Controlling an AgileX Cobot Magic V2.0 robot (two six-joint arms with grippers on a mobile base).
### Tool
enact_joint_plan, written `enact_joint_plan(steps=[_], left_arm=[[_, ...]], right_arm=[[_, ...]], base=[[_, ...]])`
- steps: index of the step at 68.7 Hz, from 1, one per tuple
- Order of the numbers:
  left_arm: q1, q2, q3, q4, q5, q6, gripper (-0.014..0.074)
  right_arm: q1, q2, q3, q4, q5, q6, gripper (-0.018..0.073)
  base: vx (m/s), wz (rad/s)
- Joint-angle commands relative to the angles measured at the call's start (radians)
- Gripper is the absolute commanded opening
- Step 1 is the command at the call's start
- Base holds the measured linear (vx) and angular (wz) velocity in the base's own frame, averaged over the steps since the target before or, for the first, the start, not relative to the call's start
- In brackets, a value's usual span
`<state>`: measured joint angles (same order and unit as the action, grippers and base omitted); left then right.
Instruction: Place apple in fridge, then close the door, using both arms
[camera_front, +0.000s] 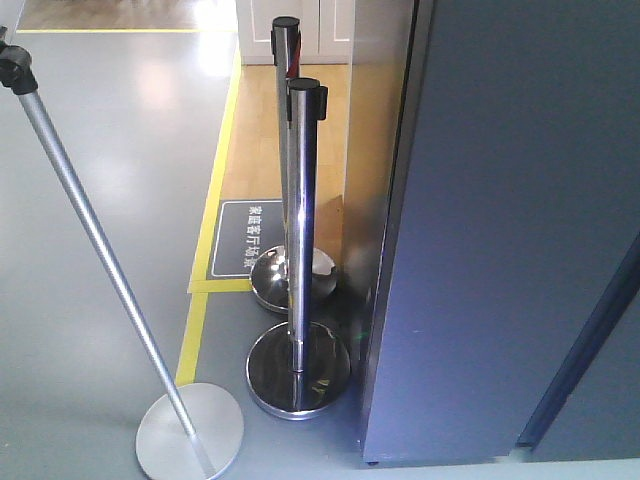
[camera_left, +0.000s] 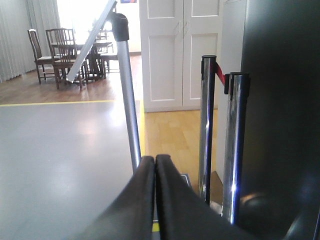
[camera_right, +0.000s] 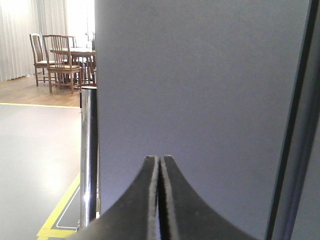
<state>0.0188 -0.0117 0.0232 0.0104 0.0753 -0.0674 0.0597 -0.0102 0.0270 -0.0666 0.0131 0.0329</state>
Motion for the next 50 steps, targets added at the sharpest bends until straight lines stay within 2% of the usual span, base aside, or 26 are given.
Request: enact_joint_plan(steps=[1,50], left_arm=[[-0.005,-0.014,-0.016,-0.010,-0.069,-0.001,-0.0006],[-0.005,-0.014,-0.016,-0.010,-0.063,-0.001,-0.0006]], right_arm=[[-0.003,-0.014,-0.001,-0.002,-0.075,-0.005,-0.0003],[-0.003,-0.014,-0.002,-0.003,-0.076,-0.005,-0.0003]], base=[[0.00,0.00],[0.00,0.00]])
